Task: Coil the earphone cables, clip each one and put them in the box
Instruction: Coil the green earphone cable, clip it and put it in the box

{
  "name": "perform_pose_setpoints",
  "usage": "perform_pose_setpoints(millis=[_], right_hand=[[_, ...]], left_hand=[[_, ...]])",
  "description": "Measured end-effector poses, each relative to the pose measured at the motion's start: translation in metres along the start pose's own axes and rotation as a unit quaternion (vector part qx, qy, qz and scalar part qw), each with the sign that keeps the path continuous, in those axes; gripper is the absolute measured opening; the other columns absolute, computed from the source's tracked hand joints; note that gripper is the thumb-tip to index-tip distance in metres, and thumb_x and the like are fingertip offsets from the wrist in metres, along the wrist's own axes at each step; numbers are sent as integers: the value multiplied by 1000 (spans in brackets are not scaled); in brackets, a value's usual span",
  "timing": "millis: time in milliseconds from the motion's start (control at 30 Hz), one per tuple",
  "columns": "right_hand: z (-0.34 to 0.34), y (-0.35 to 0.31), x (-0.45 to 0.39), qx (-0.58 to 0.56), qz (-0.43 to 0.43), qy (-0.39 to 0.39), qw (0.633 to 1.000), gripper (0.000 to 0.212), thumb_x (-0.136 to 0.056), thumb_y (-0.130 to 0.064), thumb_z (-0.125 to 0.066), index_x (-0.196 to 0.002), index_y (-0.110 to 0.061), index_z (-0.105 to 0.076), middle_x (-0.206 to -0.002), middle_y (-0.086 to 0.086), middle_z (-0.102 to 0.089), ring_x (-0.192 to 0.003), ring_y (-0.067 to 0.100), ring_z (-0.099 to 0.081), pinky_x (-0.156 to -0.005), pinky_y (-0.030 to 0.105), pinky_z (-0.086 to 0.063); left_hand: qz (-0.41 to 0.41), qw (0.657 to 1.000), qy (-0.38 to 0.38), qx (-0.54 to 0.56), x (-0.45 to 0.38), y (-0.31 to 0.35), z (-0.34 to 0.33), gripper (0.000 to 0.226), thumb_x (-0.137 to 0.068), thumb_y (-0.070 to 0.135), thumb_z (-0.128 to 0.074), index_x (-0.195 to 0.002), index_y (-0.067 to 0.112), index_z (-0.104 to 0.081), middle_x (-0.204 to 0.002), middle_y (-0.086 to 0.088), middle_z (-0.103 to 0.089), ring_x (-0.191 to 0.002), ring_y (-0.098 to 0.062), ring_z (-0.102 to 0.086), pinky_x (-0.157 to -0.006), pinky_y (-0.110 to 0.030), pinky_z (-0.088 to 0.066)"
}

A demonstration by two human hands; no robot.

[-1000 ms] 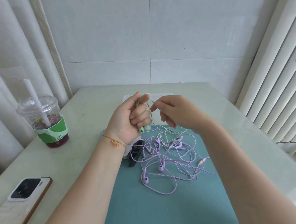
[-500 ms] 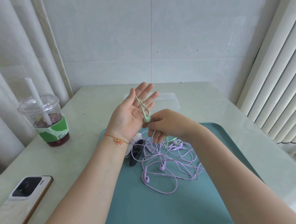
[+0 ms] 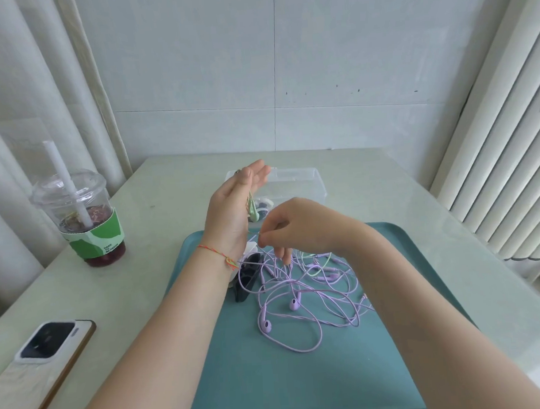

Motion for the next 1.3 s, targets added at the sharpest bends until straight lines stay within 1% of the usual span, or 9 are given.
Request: perform_pose_setpoints(millis=[133,233,367,533,700,867,1000,1100,1300], right_hand=[[20,4,0,-13,-7,91,996,17,-91,-22,-58,-91,-10,-70,-56,-6,-55,-44,9,-49,-41,13,-36],[37,9,1,-14,6,186,982,18,-90,-26,-61,-81,-13,-70,-50,-13,-50,-42,3,-41,-40,12,-29],[54,16,4,-14,11,263,965,26,-85,-36,-69,-72,-14,-64,-52,-10,-44,-44,4,-38,-43,14,-27],[65,24,3,-90,21,290,953,23,-88,-31,-67,-81,-10,-63,-59,-7,-46,-53,13,-43,-58,28,-39],[58,27,-2,-162,25,275,947,24,-94,-25,-59,-71,-20,-61,-53,-6,-46,-52,13,-41,-56,26,-36],[29,25,-10,-125,3,146,981,28,-96,-15,-45,-71,-8,-54,-55,-1,-53,-42,10,-41,-46,23,-35],[12,21,-9,-109,-2,54,993,28,-97,-15,-46,-80,-7,-67,-61,0,-61,-48,15,-53,-54,26,-49],[5,19,-6,-111,-12,6,994,24,-96,-16,-50,-96,-8,-73,-68,2,-64,-53,18,-60,-66,32,-57],[6,10,1,-61,-7,-11,998,19,-90,-15,-55,-90,-9,-73,-65,4,-62,-50,19,-58,-59,28,-54]], left_hand=[[30,998,-12,-58,2,-5,1,28,-104,24,-43,-110,14,-69,-107,-6,-74,-105,-18,-68,-92,-30,-50],[90,990,-49,-94,6,-13,-6,31,-103,25,-44,-97,9,-71,-86,-11,-73,-75,-23,-66,-67,-31,-52],[130,976,-101,-140,12,-16,-18,38,-104,22,-40,-79,4,-63,-54,-4,-57,-41,-15,-46,-40,-23,-34],[251,941,-211,-83,24,-26,-31,53,-101,47,-32,-70,11,-55,-45,6,-21,-36,-8,-17,-39,-20,-17],[254,917,-286,110,31,-12,-45,39,-95,32,-37,-65,16,-54,-48,8,-17,-36,-4,-19,-36,-18,-20],[206,913,-218,278,22,5,-43,34,-95,25,-42,-84,8,-69,-58,3,-47,-49,-10,-46,-47,-20,-41],[140,936,-112,302,10,9,-27,32,-98,23,-45,-101,6,-72,-99,-6,-72,-99,-23,-69,-87,-30,-57],[103,960,-63,253,4,7,-16,30,-103,25,-39,-112,9,-63,-110,-6,-71,-110,-23,-66,-100,-32,-50],[47,997,-14,54,2,-1,-7,26,-104,21,-41,-113,9,-62,-112,-8,-69,-105,-15,-67,-99,-28,-48]])
Point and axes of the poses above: each hand's wrist, its own x-axis away from the middle knuckle, its own z-axis out of the back of the hand, y = z × x, the point moved 7 cm from there along -x, towards the middle knuckle
